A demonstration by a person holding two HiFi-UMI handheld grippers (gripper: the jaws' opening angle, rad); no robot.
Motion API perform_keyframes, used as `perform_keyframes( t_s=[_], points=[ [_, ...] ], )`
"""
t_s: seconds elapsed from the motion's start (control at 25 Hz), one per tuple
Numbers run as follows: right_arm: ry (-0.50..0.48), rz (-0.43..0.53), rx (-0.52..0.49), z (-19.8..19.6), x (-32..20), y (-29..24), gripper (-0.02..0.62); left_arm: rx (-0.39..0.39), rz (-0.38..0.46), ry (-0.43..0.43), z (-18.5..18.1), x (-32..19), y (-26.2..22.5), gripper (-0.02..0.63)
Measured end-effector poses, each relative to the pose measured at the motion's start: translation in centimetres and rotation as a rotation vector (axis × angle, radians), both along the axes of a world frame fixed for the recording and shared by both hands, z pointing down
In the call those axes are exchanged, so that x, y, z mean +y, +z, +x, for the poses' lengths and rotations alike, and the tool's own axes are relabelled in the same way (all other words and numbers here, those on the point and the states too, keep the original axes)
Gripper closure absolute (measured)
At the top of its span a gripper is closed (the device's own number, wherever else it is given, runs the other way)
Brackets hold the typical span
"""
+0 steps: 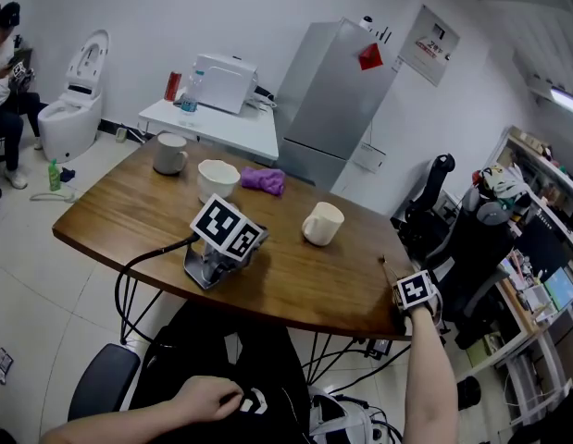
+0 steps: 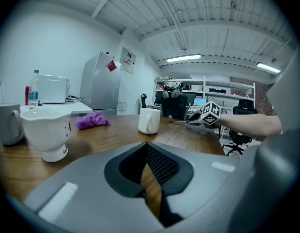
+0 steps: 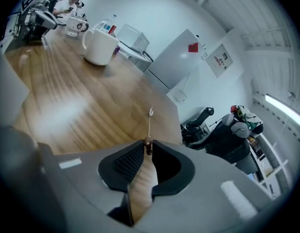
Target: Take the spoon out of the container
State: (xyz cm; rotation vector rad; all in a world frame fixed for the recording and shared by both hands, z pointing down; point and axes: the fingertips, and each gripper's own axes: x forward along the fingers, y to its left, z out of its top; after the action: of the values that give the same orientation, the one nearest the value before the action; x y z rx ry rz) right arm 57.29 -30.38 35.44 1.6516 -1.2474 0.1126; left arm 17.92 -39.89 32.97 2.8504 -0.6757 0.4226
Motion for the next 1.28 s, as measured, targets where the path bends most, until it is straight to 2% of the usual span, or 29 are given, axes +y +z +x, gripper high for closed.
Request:
perform_keyframes(
  t_s=[0.28,0.44,0.64,0.84,1.0,1.28],
  points=[
    [-0.038,-0.004,-0.113,-1.0,-0.8,0.8,0.523,0.0,-0.002,0.0,0.0,0.0,0.0,0.594],
    [-0.046,0.026,-0.17,-1.4,-0.8,0.5,0.509,-0.001,-0.001,0.0,0.0,0.0,0.0,0.594],
    [-0.066,0.114,-0.19,-2.1,-1.3,-1.1,0.517,0.0,-0.002,-0.001,0.0,0.1,0.1,0.594],
    [-0.129,0.244,-0.203,-4.0,-2.4,-3.2,0.579,0.001,-0.001,0.0,0.0,0.0,0.2,0.594],
    [-0.191,0.343,-0.285,-6.2,-3.1,-4.8,0.592,0.0,-0.002,0.0,0.0,0.0,0.2,0.594],
    [-0.289,0.419,-0.454,-10.9,-4.0,-6.2,0.592,0.0,-0.002,0.001,-0.1,0.0,0.0,0.594]
  ],
)
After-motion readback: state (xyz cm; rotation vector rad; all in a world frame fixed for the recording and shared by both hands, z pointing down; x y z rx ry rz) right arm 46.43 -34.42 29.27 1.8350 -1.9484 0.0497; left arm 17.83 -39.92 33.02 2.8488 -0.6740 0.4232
